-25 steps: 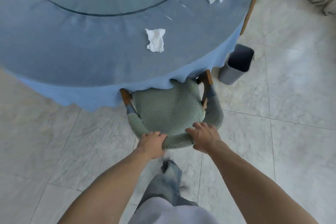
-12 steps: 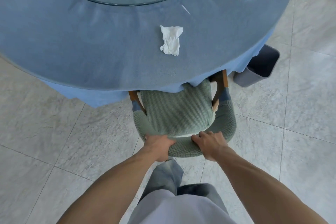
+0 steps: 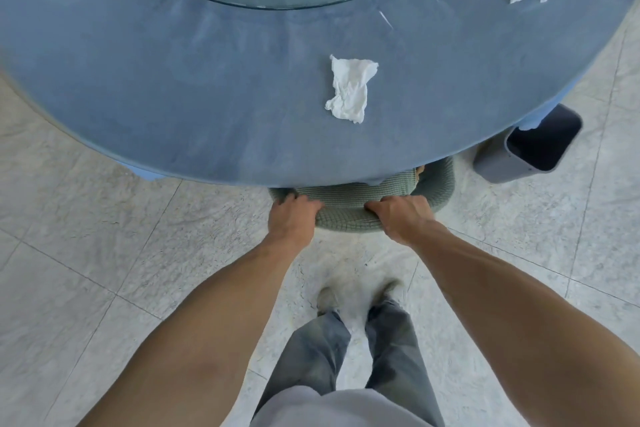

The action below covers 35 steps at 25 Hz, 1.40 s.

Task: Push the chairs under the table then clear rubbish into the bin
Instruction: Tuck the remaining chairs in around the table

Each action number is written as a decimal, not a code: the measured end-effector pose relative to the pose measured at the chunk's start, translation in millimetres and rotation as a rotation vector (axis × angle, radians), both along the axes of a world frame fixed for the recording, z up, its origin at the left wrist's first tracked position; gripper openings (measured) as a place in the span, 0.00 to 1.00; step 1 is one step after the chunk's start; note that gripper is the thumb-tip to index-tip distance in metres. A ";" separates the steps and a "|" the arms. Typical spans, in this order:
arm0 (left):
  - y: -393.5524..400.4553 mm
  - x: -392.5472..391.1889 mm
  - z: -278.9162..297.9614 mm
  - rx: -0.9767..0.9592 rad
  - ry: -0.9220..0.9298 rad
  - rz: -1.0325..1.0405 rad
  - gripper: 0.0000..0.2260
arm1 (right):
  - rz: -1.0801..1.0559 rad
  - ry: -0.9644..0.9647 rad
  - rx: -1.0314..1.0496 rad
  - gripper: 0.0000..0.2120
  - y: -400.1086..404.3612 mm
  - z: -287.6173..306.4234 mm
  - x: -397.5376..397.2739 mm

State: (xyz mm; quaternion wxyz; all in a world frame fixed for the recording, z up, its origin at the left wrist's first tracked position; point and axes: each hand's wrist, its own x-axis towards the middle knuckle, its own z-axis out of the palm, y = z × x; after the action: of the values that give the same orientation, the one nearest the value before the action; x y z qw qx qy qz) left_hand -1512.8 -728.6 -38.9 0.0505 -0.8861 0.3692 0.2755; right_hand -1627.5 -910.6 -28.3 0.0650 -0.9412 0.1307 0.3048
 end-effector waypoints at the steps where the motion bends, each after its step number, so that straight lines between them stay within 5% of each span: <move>1: -1.8 6.3 0.4 -0.018 -0.018 0.047 0.21 | 0.011 -0.013 -0.004 0.18 -5.6 -2.0 9.2; 9: -7.6 -10.0 12.0 0.060 -0.111 0.076 0.23 | 0.055 0.004 -0.017 0.22 -13.2 -3.9 15.1; 14: -27.9 -13.2 35.1 0.151 -0.199 -0.088 0.17 | 0.016 0.008 0.002 0.21 -16.8 22.7 3.2; 21: -69.5 -34.8 63.0 0.049 0.017 -0.255 0.13 | -0.246 0.034 0.036 0.24 -44.6 86.2 -57.3; 29: -203.3 -95.4 90.9 0.122 0.240 -0.497 0.21 | -0.548 0.001 0.008 0.21 -122.4 113.3 -161.4; 35: -351.9 -191.4 110.3 0.122 0.216 -0.683 0.23 | -0.729 -0.065 -0.012 0.21 -232.3 124.1 -274.7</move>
State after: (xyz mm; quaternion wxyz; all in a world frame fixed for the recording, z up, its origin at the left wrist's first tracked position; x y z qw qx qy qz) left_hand -1704.2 -1080.5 71.4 0.1531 -0.6730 0.6299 0.3562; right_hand -1902.2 -1143.0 95.8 0.1678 -0.8425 0.4571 0.2305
